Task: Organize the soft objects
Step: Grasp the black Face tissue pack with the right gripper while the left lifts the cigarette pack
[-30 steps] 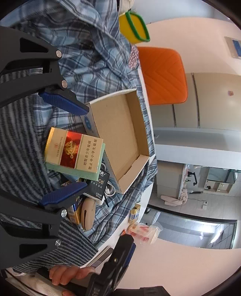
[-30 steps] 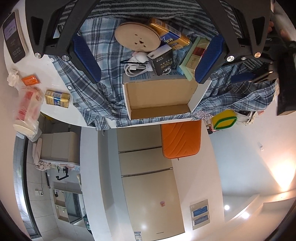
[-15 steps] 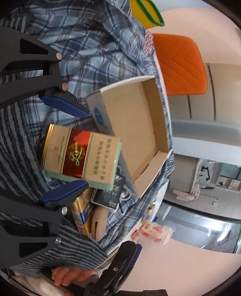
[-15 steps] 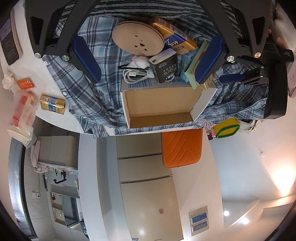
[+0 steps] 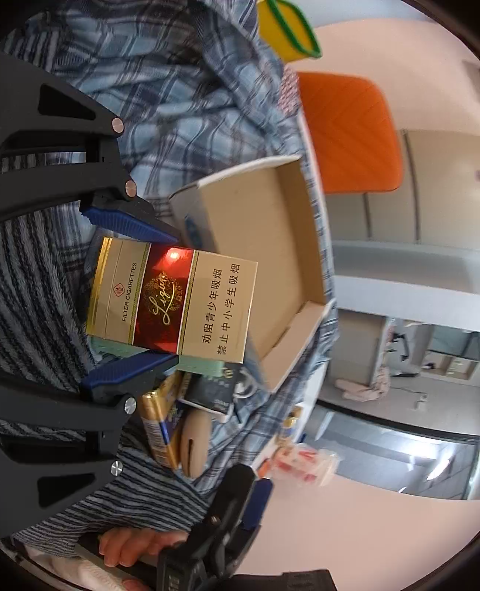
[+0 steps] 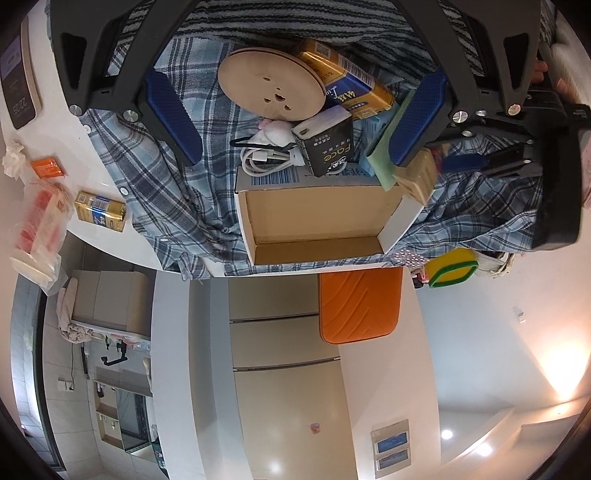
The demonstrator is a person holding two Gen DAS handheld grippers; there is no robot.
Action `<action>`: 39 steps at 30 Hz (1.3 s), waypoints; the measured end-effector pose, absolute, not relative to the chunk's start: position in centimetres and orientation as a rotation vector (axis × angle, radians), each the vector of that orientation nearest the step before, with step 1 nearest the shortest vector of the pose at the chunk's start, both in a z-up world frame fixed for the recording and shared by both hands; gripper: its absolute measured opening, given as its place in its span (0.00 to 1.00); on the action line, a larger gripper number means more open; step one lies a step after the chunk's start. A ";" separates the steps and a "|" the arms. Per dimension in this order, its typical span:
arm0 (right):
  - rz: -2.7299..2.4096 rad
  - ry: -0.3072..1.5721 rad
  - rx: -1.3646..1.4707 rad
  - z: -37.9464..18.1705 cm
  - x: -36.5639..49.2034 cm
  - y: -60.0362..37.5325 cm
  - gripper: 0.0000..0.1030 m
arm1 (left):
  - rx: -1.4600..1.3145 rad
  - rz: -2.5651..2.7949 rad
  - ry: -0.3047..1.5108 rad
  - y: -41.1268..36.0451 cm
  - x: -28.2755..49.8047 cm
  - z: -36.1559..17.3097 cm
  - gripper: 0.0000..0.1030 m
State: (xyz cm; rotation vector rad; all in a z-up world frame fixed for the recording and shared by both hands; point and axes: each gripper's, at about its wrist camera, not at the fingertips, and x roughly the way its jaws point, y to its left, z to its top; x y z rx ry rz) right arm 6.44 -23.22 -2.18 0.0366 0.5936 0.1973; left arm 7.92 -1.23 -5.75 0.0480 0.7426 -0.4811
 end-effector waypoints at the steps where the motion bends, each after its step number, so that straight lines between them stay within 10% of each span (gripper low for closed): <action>1: 0.185 0.594 0.028 -2.1 6.4 -23.2 1.00 | 0.041 -0.473 0.715 -1.0 7.6 -5.4 0.56; 12: 0.249 0.539 -0.397 -0.2 7.0 -19.0 1.00 | 0.049 -0.363 0.598 0.2 6.4 -3.9 0.56; 32: 0.324 0.856 -0.482 -7.5 12.7 -15.4 0.49 | 0.133 -0.347 0.519 -1.2 4.7 -3.4 0.56; 39: 0.344 0.739 -0.419 -5.7 10.3 -16.0 0.48 | 0.131 -0.337 0.493 -1.1 4.3 -3.1 0.56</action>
